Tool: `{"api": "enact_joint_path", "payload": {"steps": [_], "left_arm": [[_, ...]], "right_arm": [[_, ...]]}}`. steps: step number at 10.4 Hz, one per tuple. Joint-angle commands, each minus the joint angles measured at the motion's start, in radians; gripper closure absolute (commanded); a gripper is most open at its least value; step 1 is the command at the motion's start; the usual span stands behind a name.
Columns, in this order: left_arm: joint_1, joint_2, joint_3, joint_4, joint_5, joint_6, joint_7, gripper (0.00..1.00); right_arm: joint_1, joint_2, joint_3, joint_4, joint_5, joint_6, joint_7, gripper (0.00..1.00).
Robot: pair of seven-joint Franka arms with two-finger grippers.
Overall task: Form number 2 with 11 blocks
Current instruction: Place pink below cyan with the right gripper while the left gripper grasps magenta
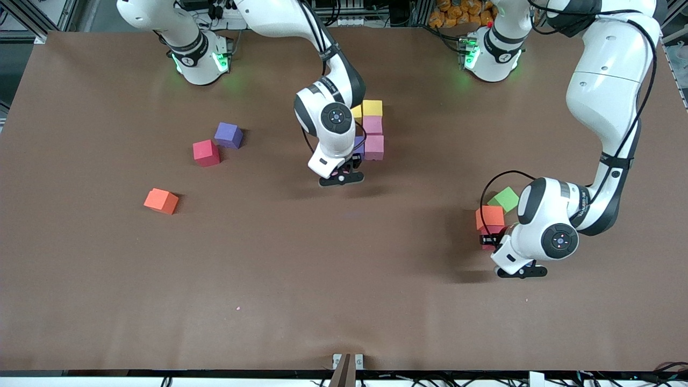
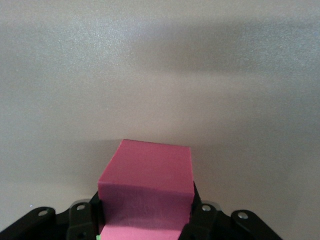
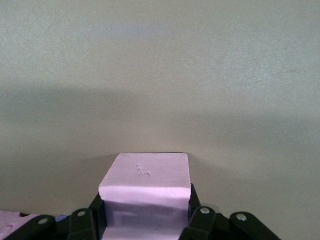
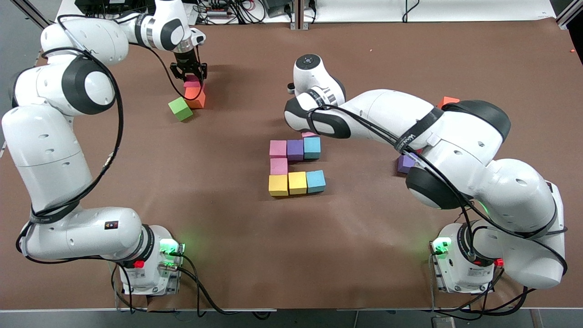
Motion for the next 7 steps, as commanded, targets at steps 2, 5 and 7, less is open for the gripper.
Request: {"api": "enact_joint_path", "payload": {"steps": [2,5,7], "left_arm": [[0.001,0.004,-0.006,0.015,0.006,0.003,-0.009,0.53],[-0.007,-0.016,-0.011,0.02,-0.055,-0.005,-0.027,0.53],[-0.016,-0.03,-0.023,0.02,-0.05,-0.009,-0.04,0.54]], "right_arm": [[0.0,-0.014,0.003,-0.034,0.058,-0.033,-0.041,0.37],[0.0,-0.016,0.001,-0.034,0.058,-0.033,-0.042,0.37],[0.003,-0.016,-0.001,-0.033,0.058,-0.031,-0.042,0.0]]}}
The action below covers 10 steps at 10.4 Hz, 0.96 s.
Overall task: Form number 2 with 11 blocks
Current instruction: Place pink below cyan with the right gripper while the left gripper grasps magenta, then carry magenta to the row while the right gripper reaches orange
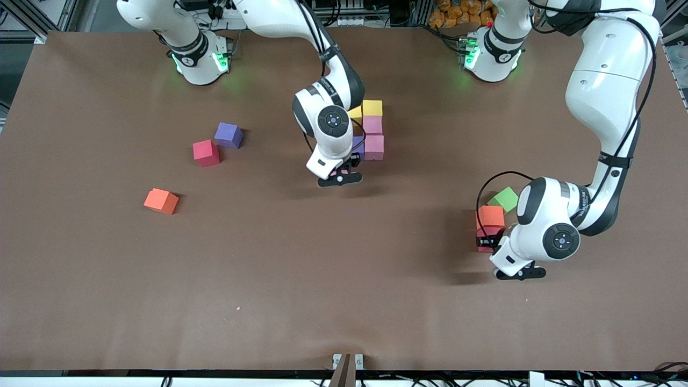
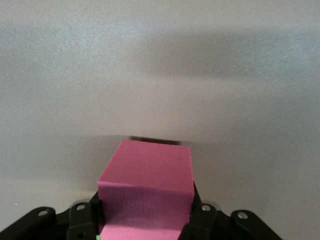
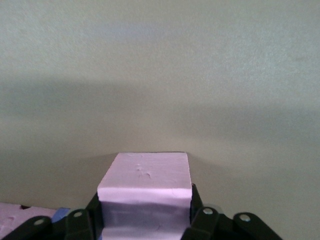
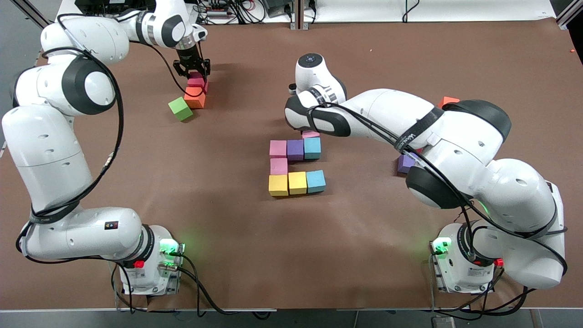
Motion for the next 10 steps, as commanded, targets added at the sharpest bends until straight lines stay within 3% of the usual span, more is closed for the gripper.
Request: {"api": "enact_joint_path", "payload": {"steps": [1,5,8,10], "left_arm": [[-0.011,-0.032,-0.032,-0.001,-0.016,-0.012,-0.015,0.56],[-0.106,-0.04,-0.11,0.031,-0.022,-0.012,-0.133,0.58],[-0.303,-0.017,-0.095,0.117,-0.02,-0.003,-0.452,0.61],[-0.441,0.003,-0.022,0.165,-0.023,0.02,-0.573,0.61]], "right_arm": [[0.006,-0.017,0.001,-0.025,0.017,-0.004,-0.021,0.0],[0.001,-0.078,-0.009,-0.021,0.015,-0.04,-0.02,0.0],[0.001,-0.126,-0.104,-0.022,0.015,-0.118,-0.021,0.0],[-0.003,-0.124,-0.191,-0.025,0.015,-0.151,-0.024,0.0]]}}
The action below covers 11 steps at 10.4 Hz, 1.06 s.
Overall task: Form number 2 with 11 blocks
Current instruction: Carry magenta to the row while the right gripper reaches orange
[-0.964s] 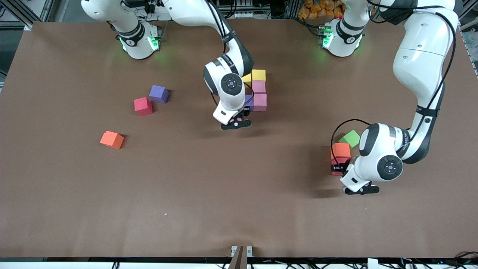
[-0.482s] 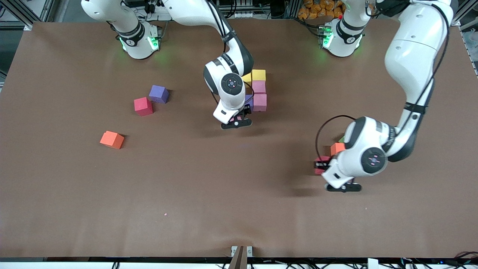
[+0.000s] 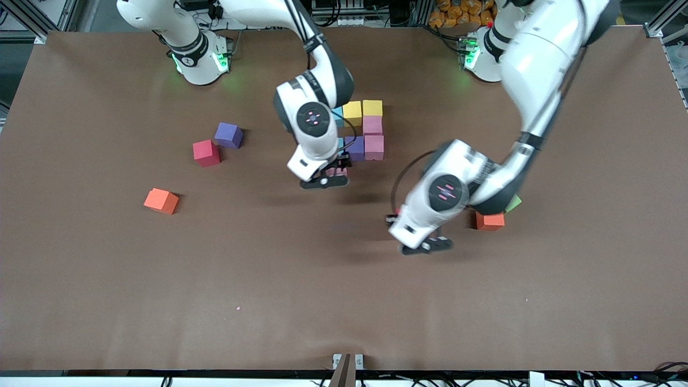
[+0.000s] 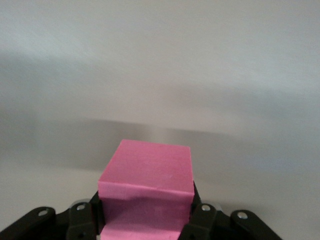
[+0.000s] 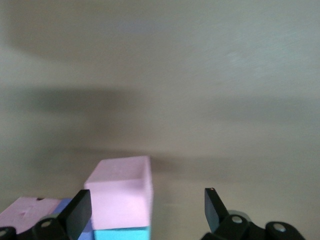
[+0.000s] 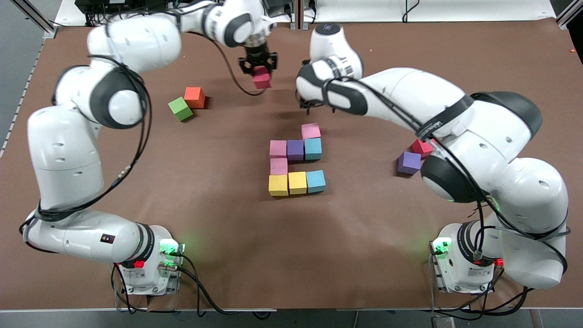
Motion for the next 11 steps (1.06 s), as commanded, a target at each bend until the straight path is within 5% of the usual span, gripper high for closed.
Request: {"api": "enact_joint_path", "payload": {"steps": [1,4,11], "left_arm": [[-0.114,0.036,0.067,0.055,-0.017,0.043,-0.115,0.61],[-0.218,0.102,0.069,0.107,-0.017,0.097,-0.321,0.61],[-0.306,0.148,0.095,0.109,-0.017,0.101,-0.322,0.6]], "right_arm": [[-0.034,-0.015,-0.067,-0.027,0.014,-0.02,-0.016,0.0],[-0.24,-0.011,-0.067,-0.029,0.006,-0.042,-0.08,0.0],[-0.721,0.004,-0.067,-0.045,0.003,-0.042,-0.396,0.0]]}}
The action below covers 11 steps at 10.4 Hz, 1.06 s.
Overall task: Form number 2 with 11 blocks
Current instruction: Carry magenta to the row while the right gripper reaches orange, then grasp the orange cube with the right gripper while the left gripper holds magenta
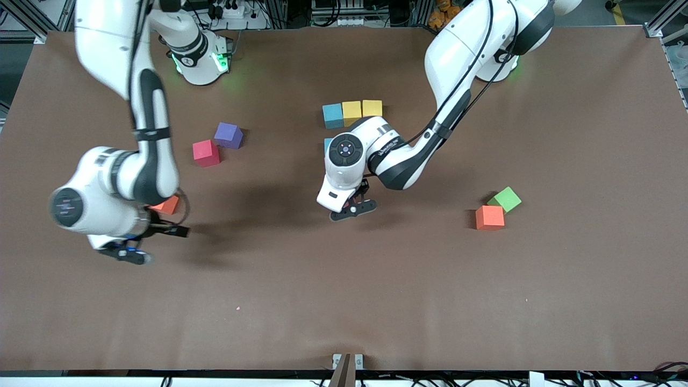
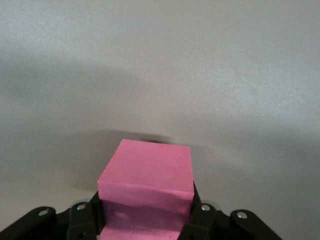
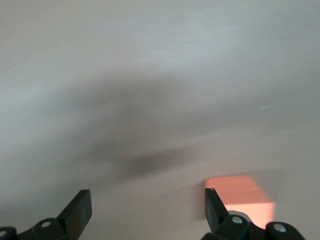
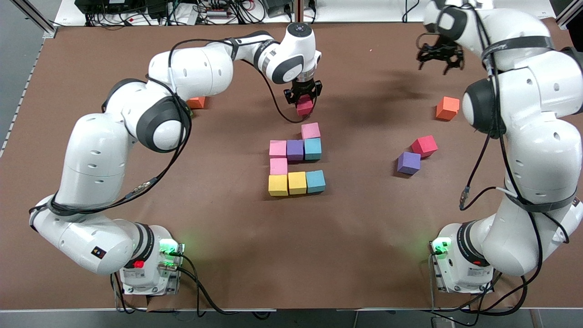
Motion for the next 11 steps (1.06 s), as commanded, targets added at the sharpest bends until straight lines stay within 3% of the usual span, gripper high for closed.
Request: {"api": "enact_joint_path", "payload": {"steps": [1,5,11], "left_arm": [[-0.028,0.019,0.012,0.029,-0.02,-0.003,0.001,0.6],[-0.034,0.037,0.005,0.028,-0.038,-0.003,0.015,0.6],[-0.041,0.037,0.006,0.021,-0.098,-0.013,0.102,0.54]], "right_arm": [[-0.081,-0.002,0.013,-0.031,-0.001,0.005,-0.015,0.0],[-0.083,-0.01,0.018,-0.169,0.006,0.041,-0.126,0.0],[-0.075,-0.013,0.027,-0.229,0.012,0.038,-0.176,0.0]]}}
